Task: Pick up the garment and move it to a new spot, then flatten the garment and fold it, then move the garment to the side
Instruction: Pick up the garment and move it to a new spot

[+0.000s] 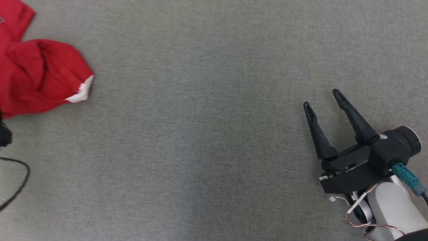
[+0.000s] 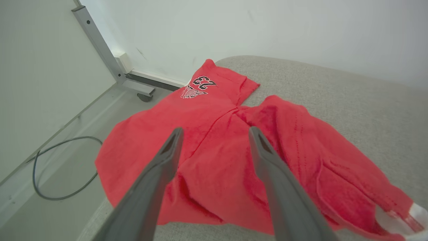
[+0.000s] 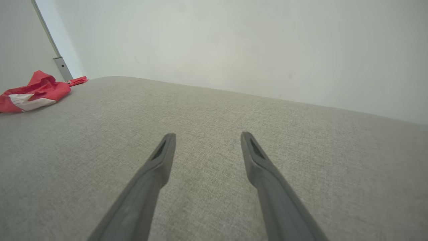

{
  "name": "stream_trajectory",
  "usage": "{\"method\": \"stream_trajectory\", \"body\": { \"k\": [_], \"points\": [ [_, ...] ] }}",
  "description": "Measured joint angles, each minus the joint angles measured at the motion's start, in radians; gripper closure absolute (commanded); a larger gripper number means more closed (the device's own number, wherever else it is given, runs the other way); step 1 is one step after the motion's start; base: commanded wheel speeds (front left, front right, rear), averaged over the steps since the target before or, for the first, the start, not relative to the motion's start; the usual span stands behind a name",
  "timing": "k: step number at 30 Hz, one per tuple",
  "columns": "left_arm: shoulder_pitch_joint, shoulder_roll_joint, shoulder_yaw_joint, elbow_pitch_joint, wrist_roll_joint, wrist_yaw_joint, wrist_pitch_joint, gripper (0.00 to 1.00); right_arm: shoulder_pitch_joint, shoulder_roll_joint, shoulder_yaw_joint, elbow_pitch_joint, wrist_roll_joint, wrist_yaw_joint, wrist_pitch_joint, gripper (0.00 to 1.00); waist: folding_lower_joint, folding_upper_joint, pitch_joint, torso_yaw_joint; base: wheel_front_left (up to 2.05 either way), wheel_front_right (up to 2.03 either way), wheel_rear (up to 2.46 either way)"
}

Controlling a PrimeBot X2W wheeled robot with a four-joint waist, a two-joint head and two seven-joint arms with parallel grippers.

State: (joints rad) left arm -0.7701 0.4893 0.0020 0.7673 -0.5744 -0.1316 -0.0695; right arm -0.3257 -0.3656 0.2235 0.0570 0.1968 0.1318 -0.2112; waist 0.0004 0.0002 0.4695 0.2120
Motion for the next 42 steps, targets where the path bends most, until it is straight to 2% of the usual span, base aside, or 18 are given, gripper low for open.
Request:
{"method": "stream_trajectory", "body": {
  "k": [6, 16, 17, 18, 19, 20, 32, 36, 42],
  "points": [
    [-0.075, 0.075, -0.033, 0.125, -0.041, 0.0, 0.094, 0.0, 0.001, -0.007, -0.008, -0.024, 0.004, 0.0, 0.01, 0.0, -0.0003, 0.0, 0.042, -0.054, 0.0, 0.0, 0.0],
    [-0.147, 0.094, -0.082, 0.256, -0.1, 0.0, 0.244, 0.0, 0.001, -0.007, -0.011, -0.037, 0.006, 0.0, 0.013, 0.0, -0.0003, -0.0001, 0.074, -0.114, 0.0, 0.0, 0.0],
    [-0.155, 0.094, -0.083, 0.263, -0.11, 0.0, 0.257, 0.09, 0.001, -0.007, -0.011, -0.036, 0.006, 0.0, 0.013, 0.0, -0.0003, 0.0, 0.076, -0.117, 0.0, 0.0, 0.0],
    [-0.163, 0.094, -0.085, 0.267, -0.115, 0.001, 0.264, 0.32, 0.0, -0.007, -0.011, -0.036, 0.006, 0.0, 0.013, 0.0, -0.0003, -0.0001, 0.076, -0.119, 0.0, 0.0, 0.0],
    [-0.171, 0.096, -0.088, 0.275, -0.116, 0.0, 0.275, 0.89, -0.001, -0.006, -0.011, -0.036, 0.006, 0.0, 0.013, 0.0, -0.0003, -0.0001, 0.077, -0.12, 0.0, 0.0, 0.0],
    [-0.176, 0.097, -0.088, 0.282, -0.124, 0.0, 0.28, 1.0, -0.001, -0.004, -0.011, -0.035, 0.007, 0.0, 0.013, 0.0, -0.0003, -0.0001, 0.077, -0.122, 0.0, 0.0, 0.0],
    [-0.196, 0.115, -0.119, 0.307, -0.162, 0.0, 0.26, 1.0, -0.008, 0.023, -0.003, 0.003, 0.025, 0.0, -0.001, 0.0, -0.0003, -0.0001, 0.049, -0.134, 0.0, 0.0, 0.0],
    [-0.215, 0.123, -0.177, 0.236, -0.174, 0.0, 0.283, 1.0, -0.022, 0.046, 0.008, 0.033, 0.04, 0.0, -0.017, 0.0, -0.0003, -0.0001, 0.021, -0.139, 0.0, 0.0, 0.0],
    [-0.233, 0.117, -0.319, 0.074, -0.204, 0.0, 0.31, 1.0, -0.032, 0.107, 0.031, 0.098, 0.057, 0.0, -0.039, 0.0, -0.0004, -0.0002, -0.044, -0.158, 0.0, 0.0, 0.0]
  ]
}}
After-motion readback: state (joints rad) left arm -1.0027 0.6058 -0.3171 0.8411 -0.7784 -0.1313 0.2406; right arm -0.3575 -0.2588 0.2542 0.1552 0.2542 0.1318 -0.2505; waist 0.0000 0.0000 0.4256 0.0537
